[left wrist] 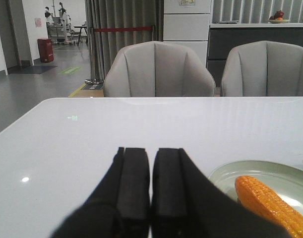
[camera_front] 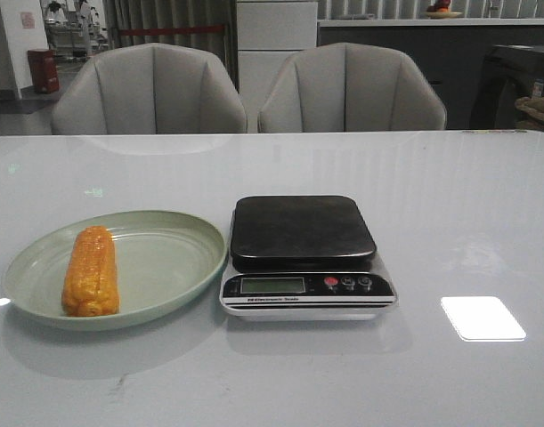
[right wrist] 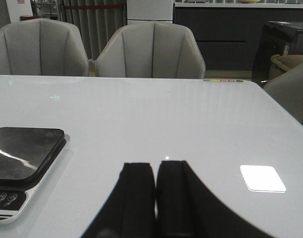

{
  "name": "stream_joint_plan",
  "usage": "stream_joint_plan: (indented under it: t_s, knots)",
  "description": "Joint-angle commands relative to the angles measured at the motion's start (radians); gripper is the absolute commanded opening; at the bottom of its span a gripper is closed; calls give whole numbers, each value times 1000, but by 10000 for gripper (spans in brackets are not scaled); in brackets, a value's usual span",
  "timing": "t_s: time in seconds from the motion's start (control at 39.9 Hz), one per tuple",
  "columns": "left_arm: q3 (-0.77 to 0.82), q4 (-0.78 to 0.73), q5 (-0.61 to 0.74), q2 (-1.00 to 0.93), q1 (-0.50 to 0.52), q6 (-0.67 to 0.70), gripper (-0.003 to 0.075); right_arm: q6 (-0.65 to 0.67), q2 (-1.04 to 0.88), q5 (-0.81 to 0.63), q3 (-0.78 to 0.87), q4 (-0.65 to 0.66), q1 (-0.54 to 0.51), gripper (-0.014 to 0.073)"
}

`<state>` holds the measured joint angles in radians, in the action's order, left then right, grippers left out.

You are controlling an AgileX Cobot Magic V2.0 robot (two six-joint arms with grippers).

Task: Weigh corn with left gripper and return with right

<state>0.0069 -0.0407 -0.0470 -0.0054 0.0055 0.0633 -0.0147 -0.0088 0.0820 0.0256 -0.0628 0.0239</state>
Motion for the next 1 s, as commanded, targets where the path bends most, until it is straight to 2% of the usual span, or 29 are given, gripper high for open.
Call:
stream_joint_plan:
  t_s: [0.0,0.65,0.78,0.93,0.98]
  knots:
    - [30,9,75,-22,0,2,114,-9,-20,-82,11,7,-5,176]
    - [30,9,75,-22,0,2,113,-9,-20,-82,11,7,-5,176]
    - [30,9,171,-22,0,2,114,-9,-20,-82,11,7,-5,176]
    - [28,41,348,-22,0,12,113,-9,-20,-82,11,7,-5,176]
    - [19,41,365,-20,0,12,113,-9,-20,-82,11,7,-4,177]
